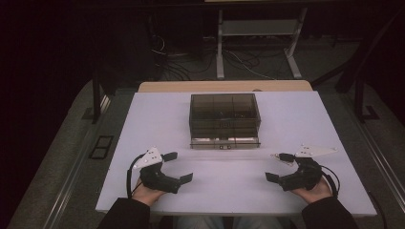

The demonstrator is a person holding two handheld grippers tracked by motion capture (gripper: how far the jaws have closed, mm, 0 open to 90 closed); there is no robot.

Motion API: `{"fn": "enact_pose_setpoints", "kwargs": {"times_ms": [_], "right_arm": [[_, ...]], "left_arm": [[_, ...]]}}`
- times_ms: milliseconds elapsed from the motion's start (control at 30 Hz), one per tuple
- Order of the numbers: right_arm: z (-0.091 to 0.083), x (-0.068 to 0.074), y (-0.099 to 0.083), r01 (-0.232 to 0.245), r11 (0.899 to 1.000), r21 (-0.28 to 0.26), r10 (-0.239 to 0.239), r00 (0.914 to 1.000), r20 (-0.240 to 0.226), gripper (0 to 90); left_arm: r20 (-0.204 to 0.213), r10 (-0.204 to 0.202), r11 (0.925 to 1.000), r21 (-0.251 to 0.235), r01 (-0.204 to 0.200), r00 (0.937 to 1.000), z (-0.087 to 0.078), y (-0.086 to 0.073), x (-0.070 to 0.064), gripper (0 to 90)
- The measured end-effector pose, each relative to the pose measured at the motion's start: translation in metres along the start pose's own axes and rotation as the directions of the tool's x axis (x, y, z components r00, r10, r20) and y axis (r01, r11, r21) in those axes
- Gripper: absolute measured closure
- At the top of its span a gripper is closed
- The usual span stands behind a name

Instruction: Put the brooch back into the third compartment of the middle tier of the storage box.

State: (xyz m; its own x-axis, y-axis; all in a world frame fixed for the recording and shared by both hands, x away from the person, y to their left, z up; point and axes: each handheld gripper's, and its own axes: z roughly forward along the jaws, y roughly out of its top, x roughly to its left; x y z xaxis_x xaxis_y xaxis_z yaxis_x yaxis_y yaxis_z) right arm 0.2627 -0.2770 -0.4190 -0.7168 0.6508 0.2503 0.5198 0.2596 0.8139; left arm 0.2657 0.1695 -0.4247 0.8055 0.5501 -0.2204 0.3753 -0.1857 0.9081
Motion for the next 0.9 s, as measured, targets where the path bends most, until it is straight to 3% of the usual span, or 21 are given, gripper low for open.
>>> {"fn": "enact_pose_setpoints", "kwargs": {"times_ms": [900], "right_arm": [[-0.0028, 0.005, 0.0051, 0.009, 1.0, 0.03, -0.008, 0.9999, -0.015, 0.2]], "left_arm": [[-0.012, -0.012, 0.9999, 0.005, 0.012, 0.9999, 0.0004, -0.0011, 0.0019, 0.0]]}}
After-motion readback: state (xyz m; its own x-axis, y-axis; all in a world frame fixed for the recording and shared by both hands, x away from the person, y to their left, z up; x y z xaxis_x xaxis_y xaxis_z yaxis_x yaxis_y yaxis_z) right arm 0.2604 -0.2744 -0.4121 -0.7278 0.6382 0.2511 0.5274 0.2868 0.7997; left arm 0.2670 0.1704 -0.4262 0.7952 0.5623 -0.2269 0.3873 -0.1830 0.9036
